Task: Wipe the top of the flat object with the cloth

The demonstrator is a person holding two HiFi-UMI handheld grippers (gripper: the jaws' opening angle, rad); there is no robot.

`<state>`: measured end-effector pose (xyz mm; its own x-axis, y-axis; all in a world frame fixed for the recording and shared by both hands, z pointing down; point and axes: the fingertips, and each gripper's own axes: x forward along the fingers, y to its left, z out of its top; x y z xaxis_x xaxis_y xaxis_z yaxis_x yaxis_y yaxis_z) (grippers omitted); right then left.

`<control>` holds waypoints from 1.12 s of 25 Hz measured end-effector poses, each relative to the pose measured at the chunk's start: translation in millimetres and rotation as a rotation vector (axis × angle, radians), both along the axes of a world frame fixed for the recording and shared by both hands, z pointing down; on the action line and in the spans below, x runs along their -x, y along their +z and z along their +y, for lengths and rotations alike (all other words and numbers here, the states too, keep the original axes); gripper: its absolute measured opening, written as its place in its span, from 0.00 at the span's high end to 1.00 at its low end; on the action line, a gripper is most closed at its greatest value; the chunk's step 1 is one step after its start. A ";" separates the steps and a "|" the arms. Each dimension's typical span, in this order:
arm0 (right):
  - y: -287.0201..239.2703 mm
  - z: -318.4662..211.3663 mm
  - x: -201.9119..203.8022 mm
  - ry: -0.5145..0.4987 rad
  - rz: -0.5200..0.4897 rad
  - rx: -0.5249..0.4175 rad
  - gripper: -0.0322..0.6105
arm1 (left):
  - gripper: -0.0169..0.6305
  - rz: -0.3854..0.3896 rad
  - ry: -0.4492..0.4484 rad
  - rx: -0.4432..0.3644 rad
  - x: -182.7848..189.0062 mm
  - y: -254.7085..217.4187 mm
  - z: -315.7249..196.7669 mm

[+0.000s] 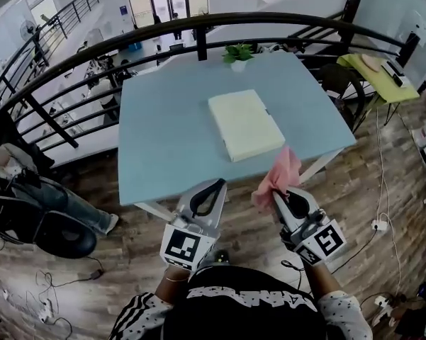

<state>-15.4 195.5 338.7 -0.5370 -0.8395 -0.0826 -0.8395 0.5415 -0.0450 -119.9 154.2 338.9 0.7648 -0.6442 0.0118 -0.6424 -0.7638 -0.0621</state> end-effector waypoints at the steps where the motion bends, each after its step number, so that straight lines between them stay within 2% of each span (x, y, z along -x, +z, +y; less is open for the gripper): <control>1: 2.0 -8.7 0.6 0.001 0.005 0.003 0.91 | 0.97 -0.003 0.002 -0.003 0.7 2.3 -8.9; 10: 12.3 -46.3 4.3 0.014 0.026 0.020 0.91 | 0.97 0.017 0.024 0.005 5.0 13.0 -50.9; 15: 13.2 -69.4 7.6 -0.019 0.031 0.026 0.91 | 0.97 0.018 -0.005 0.009 12.4 15.6 -66.4; 22: 11.9 -107.5 12.1 -0.133 0.040 0.006 0.91 | 0.97 0.012 -0.107 0.011 19.5 16.0 -90.4; 28: 8.9 -152.8 -4.4 -0.238 0.032 -0.001 0.91 | 0.97 -0.005 -0.207 0.002 4.2 11.8 -123.4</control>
